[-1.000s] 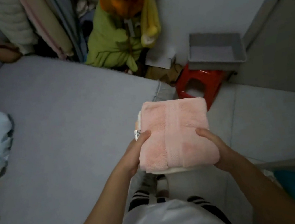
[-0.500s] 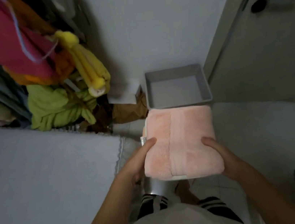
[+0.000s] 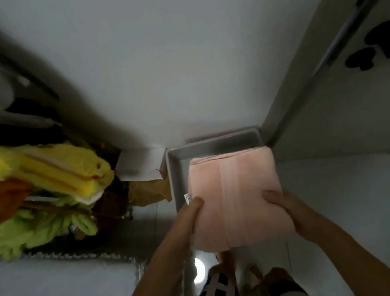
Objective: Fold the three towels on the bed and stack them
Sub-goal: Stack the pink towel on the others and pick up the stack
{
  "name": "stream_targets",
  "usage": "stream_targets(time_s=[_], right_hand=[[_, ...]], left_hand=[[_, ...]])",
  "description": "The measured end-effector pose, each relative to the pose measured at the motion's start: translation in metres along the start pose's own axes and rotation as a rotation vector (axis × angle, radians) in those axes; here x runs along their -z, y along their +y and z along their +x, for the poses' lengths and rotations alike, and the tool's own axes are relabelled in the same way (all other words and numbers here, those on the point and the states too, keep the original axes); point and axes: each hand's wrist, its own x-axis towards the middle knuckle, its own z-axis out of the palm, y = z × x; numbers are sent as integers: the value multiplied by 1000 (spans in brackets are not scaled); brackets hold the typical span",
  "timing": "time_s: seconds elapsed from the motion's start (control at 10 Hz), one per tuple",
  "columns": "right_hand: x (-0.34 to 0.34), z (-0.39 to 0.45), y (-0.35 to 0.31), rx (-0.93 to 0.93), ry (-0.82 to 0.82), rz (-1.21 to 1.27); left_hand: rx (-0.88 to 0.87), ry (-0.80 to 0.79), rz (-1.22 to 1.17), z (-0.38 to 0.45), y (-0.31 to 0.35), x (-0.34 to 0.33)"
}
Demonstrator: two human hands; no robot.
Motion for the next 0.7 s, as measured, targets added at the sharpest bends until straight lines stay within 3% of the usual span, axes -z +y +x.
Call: stream_targets(time_s=[0.1,0.2,0.4,0.6,0.7], right_hand=[[15,64,-4,-10,19,-57],[35,132,12,-55,51,-75],[58,238,81,-281,195,-379],[49,213,60,-226,242,-569],[44,148,1,9,287,-524]], left_hand=[[62,32,-69,63,10,5],[38,87,5,131,10,14],[15,241,415,248,-29,26],[-13,406,572,214,0,5],[-330,530,414,132,65,-9]])
